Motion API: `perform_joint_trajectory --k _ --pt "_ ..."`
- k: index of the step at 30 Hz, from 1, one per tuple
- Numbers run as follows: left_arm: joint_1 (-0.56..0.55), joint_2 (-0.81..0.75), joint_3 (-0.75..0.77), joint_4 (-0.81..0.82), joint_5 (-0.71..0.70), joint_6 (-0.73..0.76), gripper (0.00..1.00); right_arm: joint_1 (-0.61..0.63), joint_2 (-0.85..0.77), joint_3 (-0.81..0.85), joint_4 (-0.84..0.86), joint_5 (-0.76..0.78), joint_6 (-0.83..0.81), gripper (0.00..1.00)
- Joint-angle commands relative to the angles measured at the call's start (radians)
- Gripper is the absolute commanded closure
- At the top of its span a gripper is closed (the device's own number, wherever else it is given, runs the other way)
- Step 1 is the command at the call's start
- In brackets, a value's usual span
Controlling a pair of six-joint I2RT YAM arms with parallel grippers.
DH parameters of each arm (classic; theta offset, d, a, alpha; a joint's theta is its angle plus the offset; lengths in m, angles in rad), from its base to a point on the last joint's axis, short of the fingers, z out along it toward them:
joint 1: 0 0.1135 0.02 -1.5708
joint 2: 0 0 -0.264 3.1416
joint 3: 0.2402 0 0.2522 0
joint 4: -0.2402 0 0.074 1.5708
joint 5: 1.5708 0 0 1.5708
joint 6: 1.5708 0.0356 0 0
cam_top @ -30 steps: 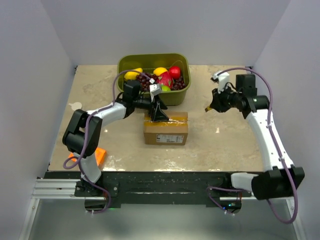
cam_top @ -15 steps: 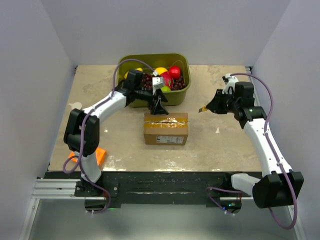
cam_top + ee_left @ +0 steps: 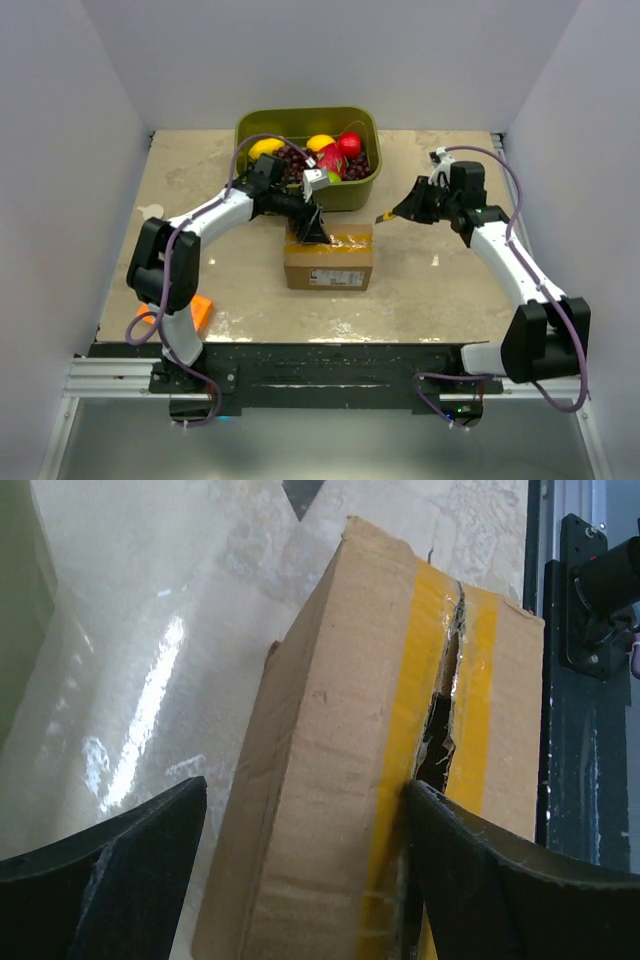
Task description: Unpack the express box
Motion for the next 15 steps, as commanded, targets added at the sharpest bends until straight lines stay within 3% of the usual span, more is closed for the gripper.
perform_joint_trajectory --k 1,9,14,15 --pt "0.026 -0.041 0.000 -0.155 -0.134 0.001 0.23 0.023 0.056 0.108 0.117 0.144 0.075 1.00" --pt "0.124 -0.137 -0.122 0.041 -0.033 -0.300 0.29 0.003 0.103 0.157 0.168 0.083 0.156 1.00" --pt "0.127 -0.146 -0.105 0.040 -0.050 -0.277 0.31 -0.018 0.053 -0.014 0.318 -0.061 0.245 1.00" --pt "0.126 -0.144 -0.096 -0.021 -0.051 -0.207 0.32 -0.018 0.060 -0.034 0.388 -0.122 0.312 1.00"
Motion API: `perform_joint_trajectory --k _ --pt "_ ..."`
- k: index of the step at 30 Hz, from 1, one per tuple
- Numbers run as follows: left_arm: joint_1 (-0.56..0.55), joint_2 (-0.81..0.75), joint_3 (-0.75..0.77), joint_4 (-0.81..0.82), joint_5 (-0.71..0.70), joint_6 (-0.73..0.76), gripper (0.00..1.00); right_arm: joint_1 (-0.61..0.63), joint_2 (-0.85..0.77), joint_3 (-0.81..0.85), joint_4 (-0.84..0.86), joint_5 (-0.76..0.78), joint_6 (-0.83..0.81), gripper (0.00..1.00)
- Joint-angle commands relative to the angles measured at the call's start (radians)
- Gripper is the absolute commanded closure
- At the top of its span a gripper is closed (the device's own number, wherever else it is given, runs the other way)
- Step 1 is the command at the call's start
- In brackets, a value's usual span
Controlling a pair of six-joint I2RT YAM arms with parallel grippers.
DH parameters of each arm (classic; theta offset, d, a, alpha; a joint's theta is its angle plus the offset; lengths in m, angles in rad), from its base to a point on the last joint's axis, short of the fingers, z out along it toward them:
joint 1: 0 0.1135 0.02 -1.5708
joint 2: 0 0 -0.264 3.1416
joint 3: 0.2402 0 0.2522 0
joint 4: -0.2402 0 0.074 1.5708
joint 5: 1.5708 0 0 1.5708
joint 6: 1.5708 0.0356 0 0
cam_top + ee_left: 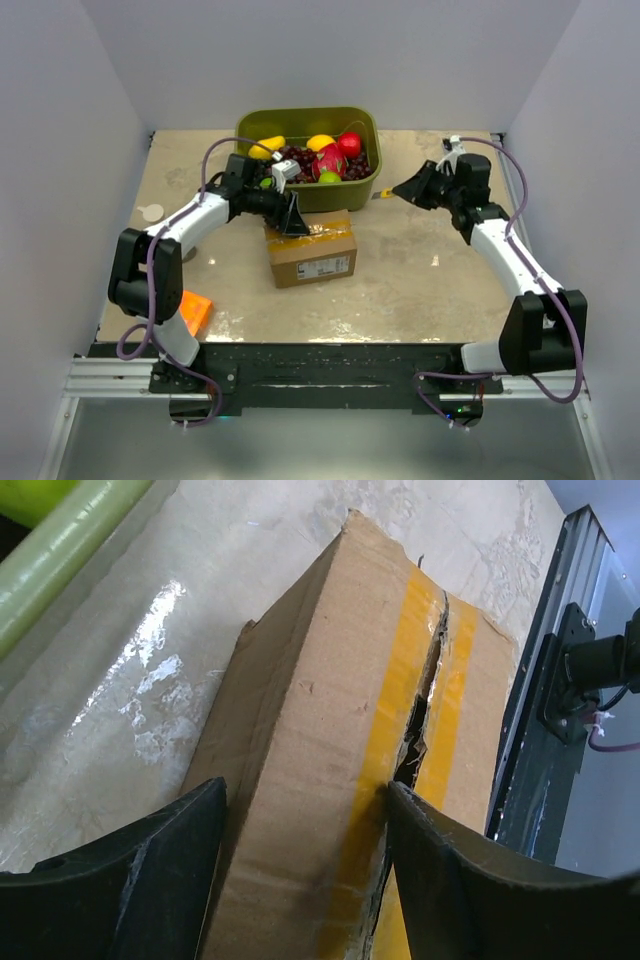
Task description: Unpack the express box
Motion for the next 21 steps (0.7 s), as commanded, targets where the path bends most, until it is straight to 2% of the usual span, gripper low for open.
perform_joint_trajectory --k 1,4,6,8,12,21 --pt "-0.006 -0.036 0.029 -0.055 -0.008 0.058 0.32 -0.007 -0.022 -0.112 0.227 -0.170 0.187 1.00" --pt "-0.005 -0.044 0.035 -0.135 -0.011 0.116 0.34 0.001 -0.014 -0.230 0.437 -0.196 0.376 1.00" --pt "0.003 -0.045 0.025 -0.132 0.007 0.126 0.34 0.010 -0.005 -0.304 0.569 -0.210 0.433 1.00" --pt "0.012 -0.041 0.012 -0.126 0.015 0.107 0.34 0.010 -0.014 -0.351 0.602 -0.198 0.456 1.00" --pt "0.017 -0.032 0.011 -0.126 0.039 0.118 0.35 0.004 -0.022 -0.439 0.796 -0.228 0.564 1.00" --pt "0.018 0.000 0.029 -0.155 0.062 0.158 0.39 -0.022 0.026 -0.476 0.880 -0.333 0.652 1.00"
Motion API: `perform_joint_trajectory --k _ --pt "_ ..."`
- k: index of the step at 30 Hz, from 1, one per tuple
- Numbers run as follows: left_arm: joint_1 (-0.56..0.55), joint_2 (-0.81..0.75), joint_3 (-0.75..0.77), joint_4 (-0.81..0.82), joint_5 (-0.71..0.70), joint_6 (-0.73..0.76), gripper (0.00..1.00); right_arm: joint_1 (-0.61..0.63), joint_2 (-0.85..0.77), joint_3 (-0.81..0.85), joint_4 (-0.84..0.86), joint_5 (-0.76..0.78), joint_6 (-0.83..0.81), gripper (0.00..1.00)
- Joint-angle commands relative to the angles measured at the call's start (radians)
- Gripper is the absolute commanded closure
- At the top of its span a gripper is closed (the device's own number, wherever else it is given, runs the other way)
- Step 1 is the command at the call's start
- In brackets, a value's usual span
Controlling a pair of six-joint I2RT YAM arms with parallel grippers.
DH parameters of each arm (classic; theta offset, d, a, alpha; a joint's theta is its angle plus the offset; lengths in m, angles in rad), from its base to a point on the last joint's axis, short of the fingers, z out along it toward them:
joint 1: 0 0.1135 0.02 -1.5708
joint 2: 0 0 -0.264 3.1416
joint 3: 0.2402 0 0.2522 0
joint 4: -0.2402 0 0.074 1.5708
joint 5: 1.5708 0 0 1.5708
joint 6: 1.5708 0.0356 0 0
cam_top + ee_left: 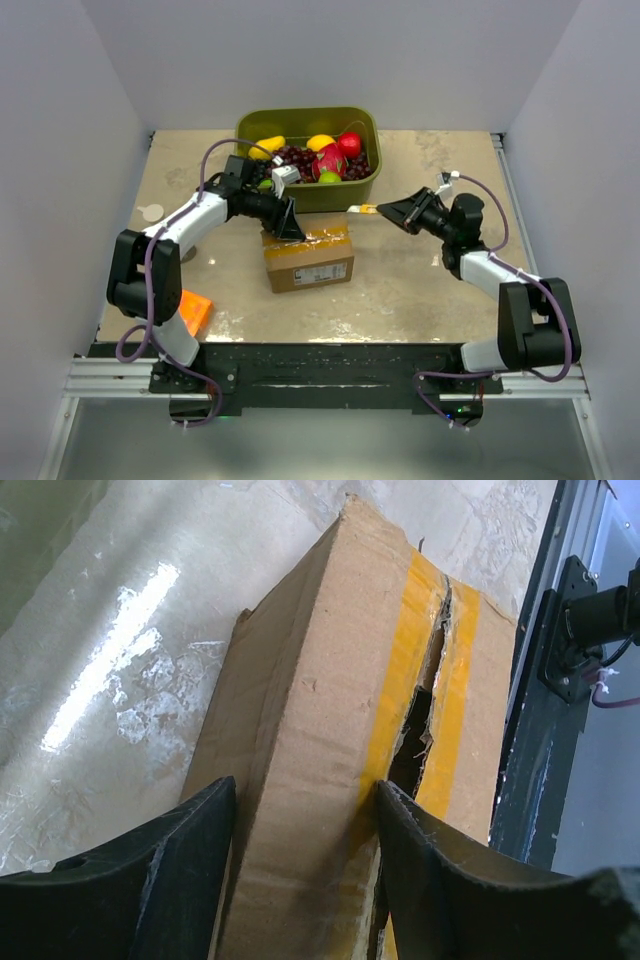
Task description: Unpack the express box
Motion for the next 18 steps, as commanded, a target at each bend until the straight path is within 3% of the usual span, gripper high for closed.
perform_joint_trajectory --k 1,9,18 --pt "0.009 0.013 0.024 -0.037 0.035 0.032 0.40 -0.015 0.022 -0.029 0.129 -0.064 0.071 1.00" --pt "0.011 0.036 0.037 -0.031 0.046 0.032 0.43 -0.059 0.011 -0.035 0.042 -0.077 0.045 1.00" --pt "0.011 0.025 0.025 -0.020 0.047 0.026 0.44 -0.065 0.034 -0.044 0.061 -0.113 0.068 1.00"
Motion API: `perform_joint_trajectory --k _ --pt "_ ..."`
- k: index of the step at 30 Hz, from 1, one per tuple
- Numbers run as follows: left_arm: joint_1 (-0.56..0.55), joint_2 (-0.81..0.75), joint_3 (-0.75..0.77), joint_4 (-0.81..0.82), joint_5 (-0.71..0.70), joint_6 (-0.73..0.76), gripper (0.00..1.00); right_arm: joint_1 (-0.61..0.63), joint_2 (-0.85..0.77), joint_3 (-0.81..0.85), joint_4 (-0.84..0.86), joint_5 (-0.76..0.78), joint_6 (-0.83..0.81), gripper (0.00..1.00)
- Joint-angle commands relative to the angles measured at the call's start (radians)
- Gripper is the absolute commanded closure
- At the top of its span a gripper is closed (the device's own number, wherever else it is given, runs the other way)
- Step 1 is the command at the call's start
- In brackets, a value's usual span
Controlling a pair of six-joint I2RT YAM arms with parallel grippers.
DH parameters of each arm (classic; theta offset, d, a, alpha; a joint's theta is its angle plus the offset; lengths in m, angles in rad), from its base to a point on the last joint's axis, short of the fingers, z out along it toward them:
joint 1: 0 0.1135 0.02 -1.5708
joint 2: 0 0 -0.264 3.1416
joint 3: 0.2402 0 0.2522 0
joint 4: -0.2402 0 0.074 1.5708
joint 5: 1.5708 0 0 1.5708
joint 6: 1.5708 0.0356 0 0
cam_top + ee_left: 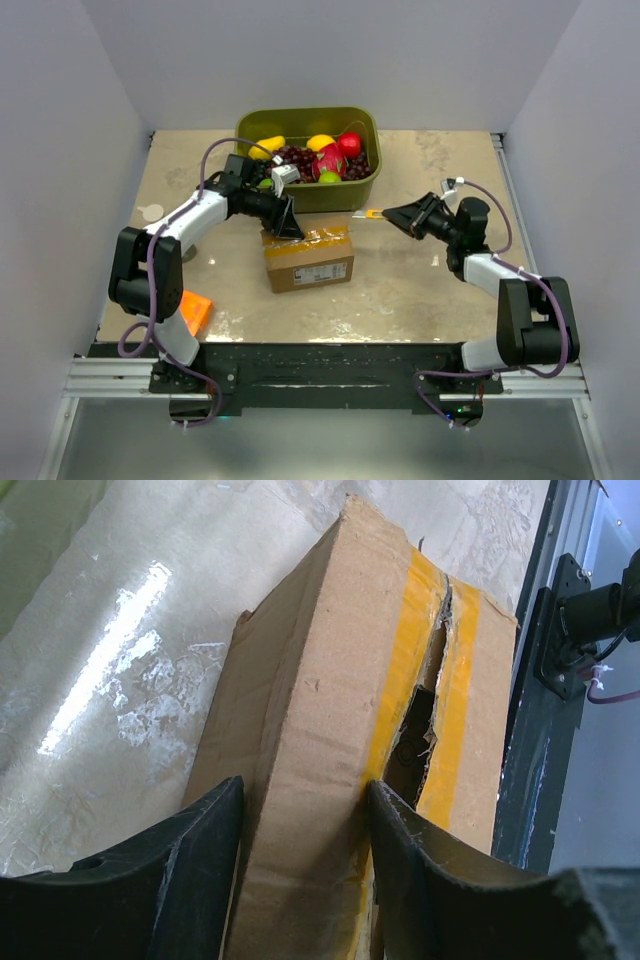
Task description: Unpack the express box
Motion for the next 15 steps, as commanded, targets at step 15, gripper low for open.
perform_joint_trajectory --k 15 --pt "0.002 0.030 0.016 0.025 0.027 -0.003 0.46 0.000 0.048 -0.017 0.058 -0.075 0.034 1.00"
